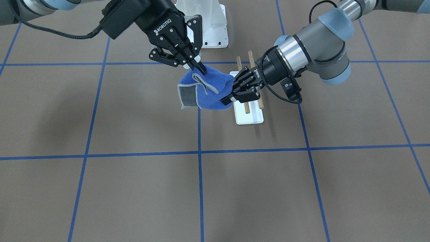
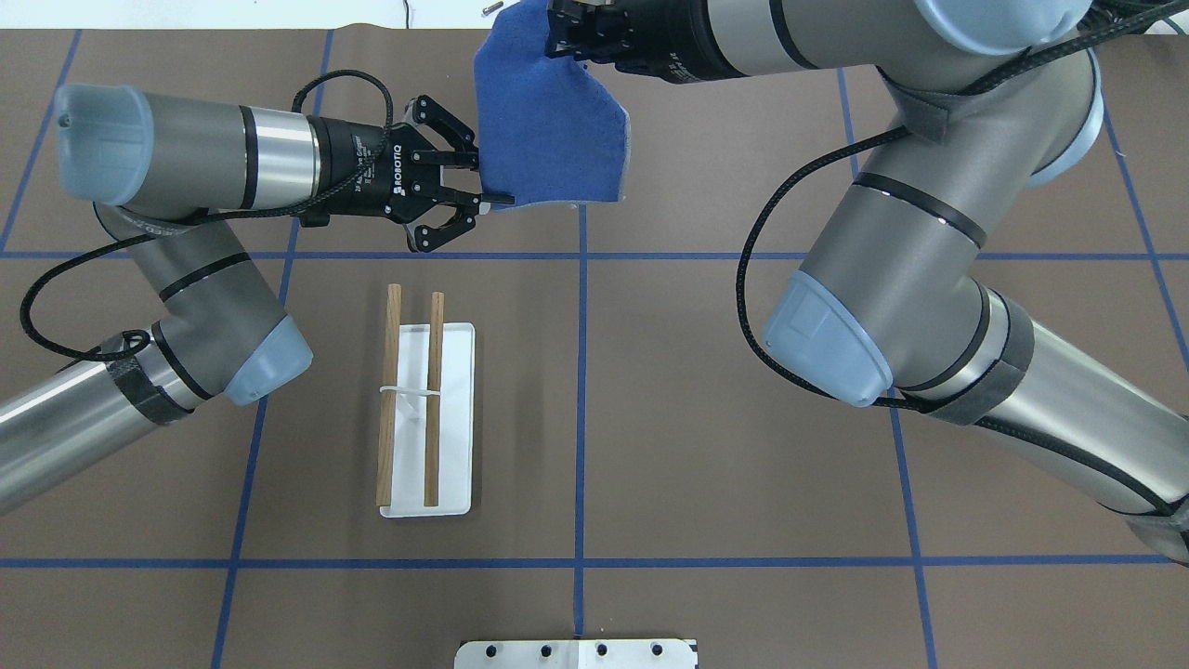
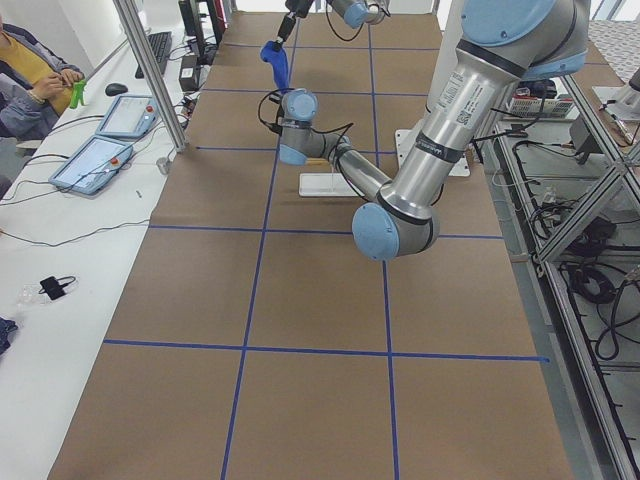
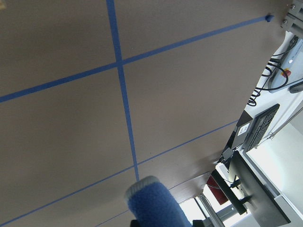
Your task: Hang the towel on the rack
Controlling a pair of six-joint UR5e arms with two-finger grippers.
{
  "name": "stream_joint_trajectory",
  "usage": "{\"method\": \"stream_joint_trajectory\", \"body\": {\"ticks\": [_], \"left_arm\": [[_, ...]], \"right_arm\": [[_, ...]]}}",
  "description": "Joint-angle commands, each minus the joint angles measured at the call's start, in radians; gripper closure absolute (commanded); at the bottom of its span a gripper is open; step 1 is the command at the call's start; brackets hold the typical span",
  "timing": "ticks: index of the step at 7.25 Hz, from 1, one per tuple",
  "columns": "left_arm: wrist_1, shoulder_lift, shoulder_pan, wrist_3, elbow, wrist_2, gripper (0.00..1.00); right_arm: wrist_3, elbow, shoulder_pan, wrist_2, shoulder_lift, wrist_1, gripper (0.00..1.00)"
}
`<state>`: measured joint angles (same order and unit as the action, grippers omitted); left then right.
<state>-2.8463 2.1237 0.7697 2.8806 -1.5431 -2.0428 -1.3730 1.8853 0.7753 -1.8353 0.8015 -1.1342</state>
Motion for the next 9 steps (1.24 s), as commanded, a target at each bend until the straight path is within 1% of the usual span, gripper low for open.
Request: {"method": "stream_joint_trajectory", "body": {"ticks": [1, 2, 3, 4, 6, 7, 8, 9], "left_arm": [[-0.064, -0.008, -0.009, -0.081, 0.032, 0.001, 1.0], [-0.061, 0.002, -0.007, -0.092, 0.044, 0.024, 1.0], [-0.062, 0.004, -0.007, -0.092, 0.052, 0.085, 1.0], [-0.062, 0.013, -0.007, -0.102, 0.067, 0.122, 1.0], [-0.073, 0.015, -0.007, -0.133, 0.066, 0.121, 1.0], [-0.087, 0.012, -0.007, -0.244, 0.061, 0.121, 1.0], [-0.117, -0.005, -0.006, -0.519, 0.032, 0.115, 1.0], [-0.113, -0.034, -0.006, -0.814, 0.0, 0.116, 1.0]], "right_arm": [[-0.041, 0.001, 0.001, 0.008, 0.007, -0.009, 0.13], [-0.06, 0.023, -0.005, 0.031, 0.03, -0.009, 0.0], [-0.06, 0.061, -0.01, 0.031, 0.063, -0.009, 0.0], [-0.06, 0.086, -0.01, 0.031, 0.09, -0.009, 0.0], [-0.058, 0.116, -0.008, 0.033, 0.117, -0.01, 0.0], [-0.058, 0.118, -0.008, 0.033, 0.123, -0.01, 0.0], [-0.051, 0.117, -0.008, 0.033, 0.127, -0.007, 0.0], [-0.046, 0.115, -0.007, 0.033, 0.134, -0.006, 0.0]]}}
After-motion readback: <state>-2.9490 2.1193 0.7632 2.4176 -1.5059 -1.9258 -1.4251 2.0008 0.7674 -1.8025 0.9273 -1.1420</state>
